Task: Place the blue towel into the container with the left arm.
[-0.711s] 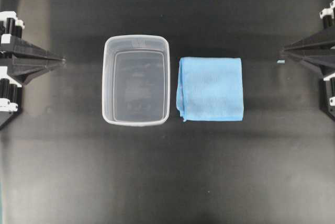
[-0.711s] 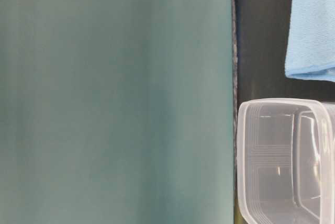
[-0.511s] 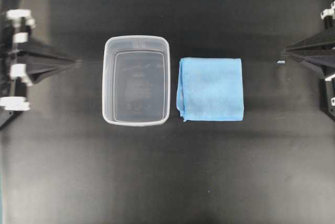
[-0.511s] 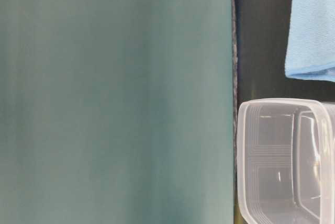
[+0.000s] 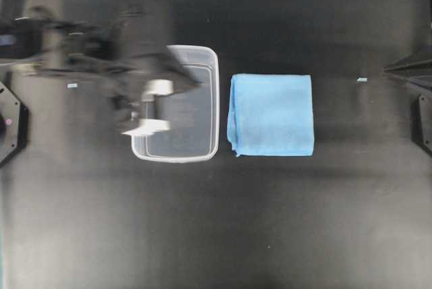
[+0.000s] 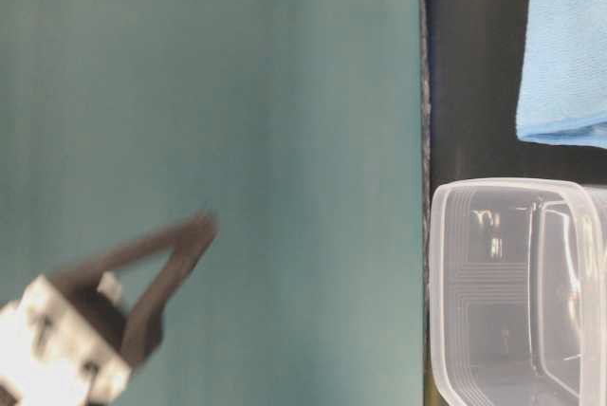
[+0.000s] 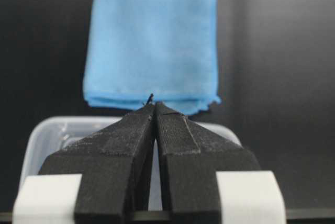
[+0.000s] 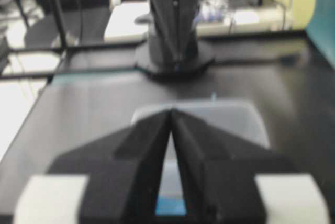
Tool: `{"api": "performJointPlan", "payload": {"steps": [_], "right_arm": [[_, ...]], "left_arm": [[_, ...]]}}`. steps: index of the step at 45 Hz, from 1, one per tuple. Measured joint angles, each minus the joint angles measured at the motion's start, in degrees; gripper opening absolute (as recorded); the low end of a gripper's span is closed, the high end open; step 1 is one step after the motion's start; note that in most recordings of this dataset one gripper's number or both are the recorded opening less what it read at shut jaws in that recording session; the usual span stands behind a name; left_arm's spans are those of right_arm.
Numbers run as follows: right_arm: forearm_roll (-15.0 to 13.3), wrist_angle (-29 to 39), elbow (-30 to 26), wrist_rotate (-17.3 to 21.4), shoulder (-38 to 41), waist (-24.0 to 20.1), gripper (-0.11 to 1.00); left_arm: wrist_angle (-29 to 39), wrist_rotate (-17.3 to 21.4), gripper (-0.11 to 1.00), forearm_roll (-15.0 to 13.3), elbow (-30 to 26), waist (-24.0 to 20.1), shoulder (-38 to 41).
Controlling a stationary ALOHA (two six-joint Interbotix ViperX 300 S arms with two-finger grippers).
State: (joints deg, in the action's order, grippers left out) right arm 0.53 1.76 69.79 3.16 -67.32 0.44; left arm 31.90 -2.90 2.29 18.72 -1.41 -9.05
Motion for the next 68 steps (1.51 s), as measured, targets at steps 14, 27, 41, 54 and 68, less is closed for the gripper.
{"api": "performJointPlan", "payload": {"steps": [14,27,41,54,68], "right_arm": [[0.00,2.64,0.79,0.53,-1.85,0.18,0.79],[0.09,2.64,0.79,0.53,-2.46,1.05,0.77],[0.09,2.64,0.79,0.53,-3.43,1.14,0.77],[0.00,2.64,0.88,0.62,-3.43,1.14,0.77],[0.00,2.81,0.79,0.62,-3.60,1.23,0.77]], "left_arm": [[11.69,2.99,0.51,0.00,-19.25,-0.88,18.81],[14.85,3.96,0.89,0.09,-30.59,-0.70,32.70],[14.85,6.77,0.88,0.09,-32.34,-0.26,41.84],[14.68,6.77,0.84,0.00,-32.52,0.97,45.70],[14.94,7.03,0.11,0.09,-32.96,1.49,45.53]]}}
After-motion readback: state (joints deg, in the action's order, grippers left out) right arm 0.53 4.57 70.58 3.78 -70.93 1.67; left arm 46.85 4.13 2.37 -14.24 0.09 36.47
